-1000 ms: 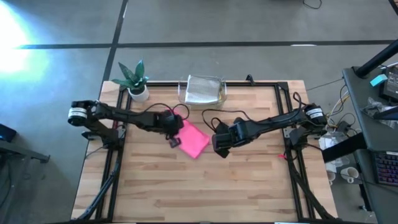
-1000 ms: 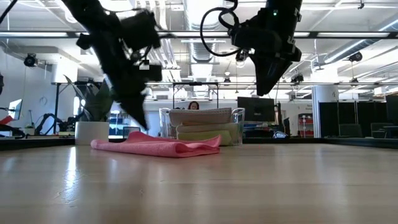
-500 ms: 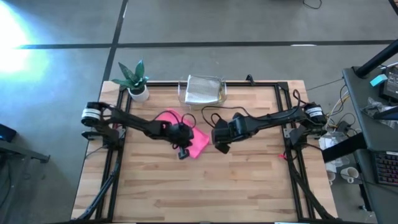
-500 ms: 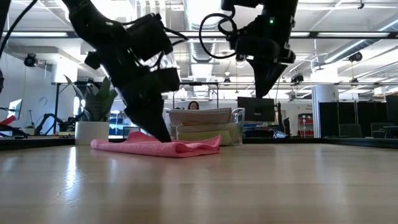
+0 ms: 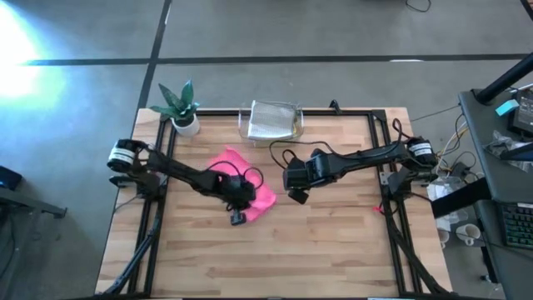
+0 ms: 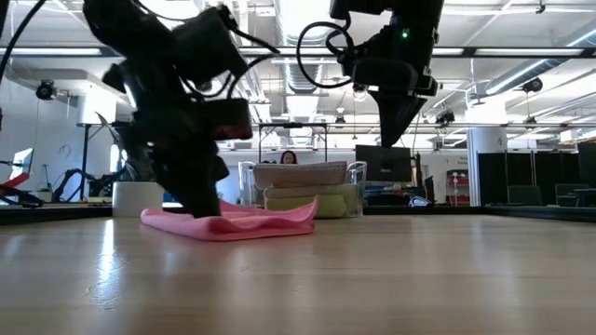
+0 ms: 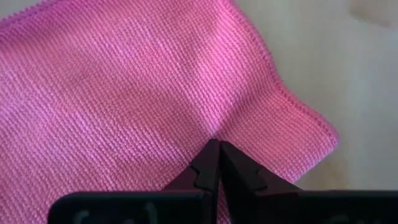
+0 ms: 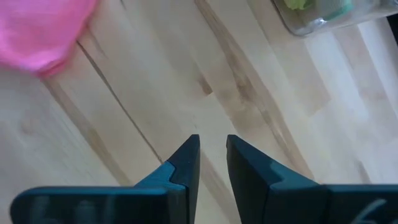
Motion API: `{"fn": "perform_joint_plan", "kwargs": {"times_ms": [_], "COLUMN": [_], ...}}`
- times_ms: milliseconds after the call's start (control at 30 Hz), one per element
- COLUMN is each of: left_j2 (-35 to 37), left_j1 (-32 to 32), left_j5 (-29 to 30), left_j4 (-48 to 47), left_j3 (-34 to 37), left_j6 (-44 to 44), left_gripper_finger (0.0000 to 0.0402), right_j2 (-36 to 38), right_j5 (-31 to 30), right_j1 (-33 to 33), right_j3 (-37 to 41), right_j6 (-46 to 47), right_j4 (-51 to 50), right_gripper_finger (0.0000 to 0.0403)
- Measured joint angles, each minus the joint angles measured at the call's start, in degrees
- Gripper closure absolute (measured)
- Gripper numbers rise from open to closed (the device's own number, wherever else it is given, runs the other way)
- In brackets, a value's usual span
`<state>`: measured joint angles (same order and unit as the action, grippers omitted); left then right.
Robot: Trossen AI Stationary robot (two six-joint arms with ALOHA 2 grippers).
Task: Fold microfiber towels
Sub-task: Fold the pink microfiber cloth
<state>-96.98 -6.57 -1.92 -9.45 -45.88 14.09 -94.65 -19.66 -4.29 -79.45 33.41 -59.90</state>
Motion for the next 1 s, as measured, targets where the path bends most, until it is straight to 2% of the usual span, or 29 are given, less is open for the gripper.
{"fn": "perform_joint_plan", "kwargs": {"times_ms": [400, 600, 767, 1000], "left_j2": [-0.1, -0.2, -0.5, -0.5], "left_j1": [-19.0, -27.8, -32.6, -34.9], "left_j5": [-1.3, 0.5, 5.9, 15.4], "left_j4": [-3.8, -8.2, -21.0, -37.4], "left_j3": [-1.3, -2.7, -8.3, -19.3], "left_j6": [-0.8, 5.0, 5.1, 5.2], "left_gripper_finger": [0.0401, 0.0401, 0.0401, 0.0401], "right_j2": [0.0, 0.0, 0.0, -0.1], "right_j5": [0.3, 4.6, 5.1, 5.1], "right_j1": [-0.1, -1.6, -5.3, -11.9], "right_j3": [0.0, 0.0, 0.0, 0.0], "right_j6": [6.3, 13.5, 17.6, 16.0], "right_j4": [0.5, 0.7, 2.8, 17.2], "right_gripper_finger": [0.0333, 0.0334, 0.0333, 0.0335]}}
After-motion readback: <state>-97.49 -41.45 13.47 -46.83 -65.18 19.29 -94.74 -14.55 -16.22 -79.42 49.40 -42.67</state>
